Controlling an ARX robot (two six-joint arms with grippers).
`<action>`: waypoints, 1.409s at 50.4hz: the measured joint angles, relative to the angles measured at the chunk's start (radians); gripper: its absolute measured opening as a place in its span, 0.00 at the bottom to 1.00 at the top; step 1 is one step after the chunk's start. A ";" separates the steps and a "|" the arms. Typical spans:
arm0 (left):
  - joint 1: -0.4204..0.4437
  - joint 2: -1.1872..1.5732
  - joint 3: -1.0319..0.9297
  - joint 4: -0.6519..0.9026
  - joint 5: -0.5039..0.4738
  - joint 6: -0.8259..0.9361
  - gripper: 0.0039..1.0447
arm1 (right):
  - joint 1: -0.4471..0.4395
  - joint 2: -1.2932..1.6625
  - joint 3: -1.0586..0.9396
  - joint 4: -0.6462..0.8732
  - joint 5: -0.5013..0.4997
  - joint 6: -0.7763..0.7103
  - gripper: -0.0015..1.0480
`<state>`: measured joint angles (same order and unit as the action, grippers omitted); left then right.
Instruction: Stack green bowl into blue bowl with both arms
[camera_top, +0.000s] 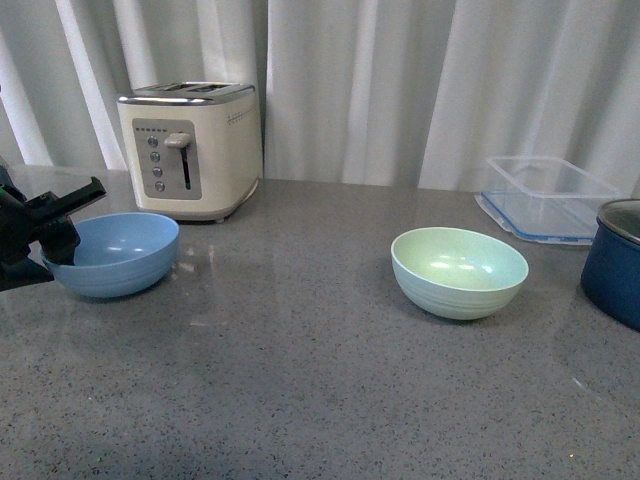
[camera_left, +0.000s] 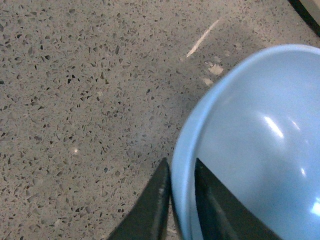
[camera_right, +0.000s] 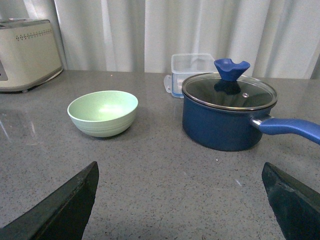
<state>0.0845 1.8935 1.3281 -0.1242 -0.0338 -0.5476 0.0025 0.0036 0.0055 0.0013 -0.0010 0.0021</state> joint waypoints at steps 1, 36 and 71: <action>0.000 -0.002 0.000 0.000 0.003 0.000 0.14 | 0.000 0.000 0.000 0.000 0.000 0.000 0.90; -0.337 -0.018 0.108 -0.034 -0.023 0.000 0.03 | 0.000 0.000 0.000 0.000 0.000 0.000 0.90; -0.373 0.158 0.232 -0.086 -0.026 0.008 0.05 | 0.000 0.000 0.000 0.000 0.000 0.000 0.90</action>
<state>-0.2882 2.0510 1.5604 -0.2100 -0.0597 -0.5400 0.0025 0.0036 0.0055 0.0013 -0.0010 0.0021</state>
